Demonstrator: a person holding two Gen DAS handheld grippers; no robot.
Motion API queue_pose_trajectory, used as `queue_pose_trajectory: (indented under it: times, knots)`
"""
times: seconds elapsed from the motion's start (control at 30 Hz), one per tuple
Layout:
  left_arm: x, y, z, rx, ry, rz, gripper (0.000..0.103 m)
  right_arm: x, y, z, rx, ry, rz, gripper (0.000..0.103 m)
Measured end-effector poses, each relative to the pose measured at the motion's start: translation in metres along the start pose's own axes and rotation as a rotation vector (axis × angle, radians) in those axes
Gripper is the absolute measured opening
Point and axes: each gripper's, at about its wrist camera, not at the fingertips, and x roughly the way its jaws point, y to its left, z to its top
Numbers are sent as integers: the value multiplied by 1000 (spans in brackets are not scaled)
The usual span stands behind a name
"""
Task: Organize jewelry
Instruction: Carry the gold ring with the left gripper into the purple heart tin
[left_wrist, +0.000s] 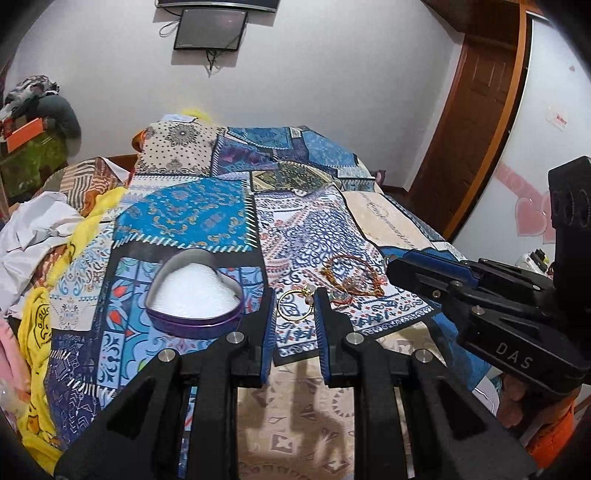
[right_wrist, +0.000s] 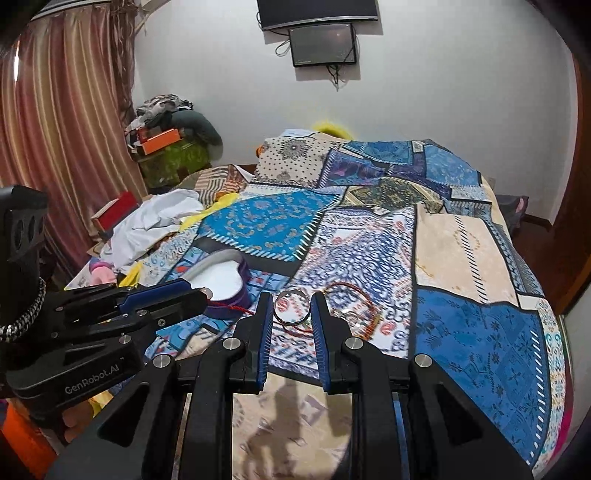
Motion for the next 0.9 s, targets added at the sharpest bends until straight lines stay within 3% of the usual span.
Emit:
queue_pose_trajectory:
  times: [0.33,0.9]
  knots:
    - [2,32,2,-36,-12,48,19,28,17,9,-24,25,33,19]
    - [45,79,-4,-77,62,79,19,82,31,20,-32,113,83,19]
